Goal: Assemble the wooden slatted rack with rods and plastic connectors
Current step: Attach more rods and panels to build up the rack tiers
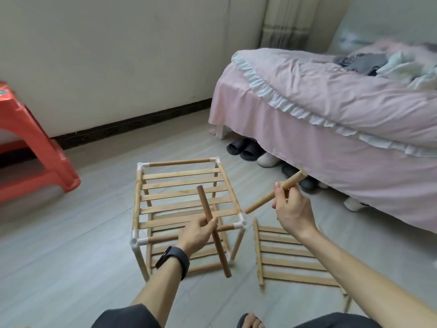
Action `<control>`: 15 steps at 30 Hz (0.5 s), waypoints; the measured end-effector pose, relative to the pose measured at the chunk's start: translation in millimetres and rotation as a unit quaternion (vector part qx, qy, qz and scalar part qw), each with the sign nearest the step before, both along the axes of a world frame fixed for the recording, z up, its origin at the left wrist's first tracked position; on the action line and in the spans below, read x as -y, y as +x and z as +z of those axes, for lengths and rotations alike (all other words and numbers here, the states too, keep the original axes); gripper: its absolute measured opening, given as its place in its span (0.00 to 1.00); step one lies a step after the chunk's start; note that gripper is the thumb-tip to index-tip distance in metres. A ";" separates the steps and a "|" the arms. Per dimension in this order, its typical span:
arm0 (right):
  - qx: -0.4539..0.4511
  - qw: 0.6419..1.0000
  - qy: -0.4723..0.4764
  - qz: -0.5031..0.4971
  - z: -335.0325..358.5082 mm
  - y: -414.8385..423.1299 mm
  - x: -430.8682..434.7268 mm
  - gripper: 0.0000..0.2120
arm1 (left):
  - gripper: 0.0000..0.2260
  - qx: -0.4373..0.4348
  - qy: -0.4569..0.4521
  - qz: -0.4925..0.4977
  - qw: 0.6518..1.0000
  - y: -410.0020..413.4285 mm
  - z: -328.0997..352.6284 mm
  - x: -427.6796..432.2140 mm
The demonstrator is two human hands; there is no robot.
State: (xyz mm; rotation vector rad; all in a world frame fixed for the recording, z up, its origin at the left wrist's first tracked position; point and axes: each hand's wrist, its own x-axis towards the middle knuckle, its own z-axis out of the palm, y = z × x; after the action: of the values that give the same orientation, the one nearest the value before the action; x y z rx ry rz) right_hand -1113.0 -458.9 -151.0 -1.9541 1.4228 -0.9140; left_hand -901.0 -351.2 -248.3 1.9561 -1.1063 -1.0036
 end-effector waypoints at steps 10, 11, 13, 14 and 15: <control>-0.009 0.999 0.029 0.011 -15.3 -9.1 11.3 0.16 | 0.14 0.149 0.010 0.038 0.988 -11.0 -37.0 0.1; -0.018 0.999 0.023 0.021 -15.5 -9.5 11.9 0.16 | 0.13 0.153 0.010 0.038 0.987 -10.7 -38.4 0.2; -0.044 0.998 0.004 0.051 -16.5 -10.5 10.3 0.15 | 0.11 0.160 0.007 0.043 0.986 -10.6 -41.6 0.3; -0.060 0.996 -0.010 0.069 -17.9 -11.1 8.6 0.15 | 0.11 0.160 0.006 0.045 0.986 -10.5 -43.4 0.3; -0.075 0.993 -0.025 0.088 -18.9 -11.4 6.5 0.14 | 0.11 0.159 0.002 0.047 0.986 -10.2 -45.3 0.8</control>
State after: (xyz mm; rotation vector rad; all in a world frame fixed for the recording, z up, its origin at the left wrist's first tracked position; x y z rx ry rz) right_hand -1124.4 -465.4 -169.8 -2.1866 1.2936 -0.7428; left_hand -911.2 -352.1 -293.6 2.2013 -1.1677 -0.6571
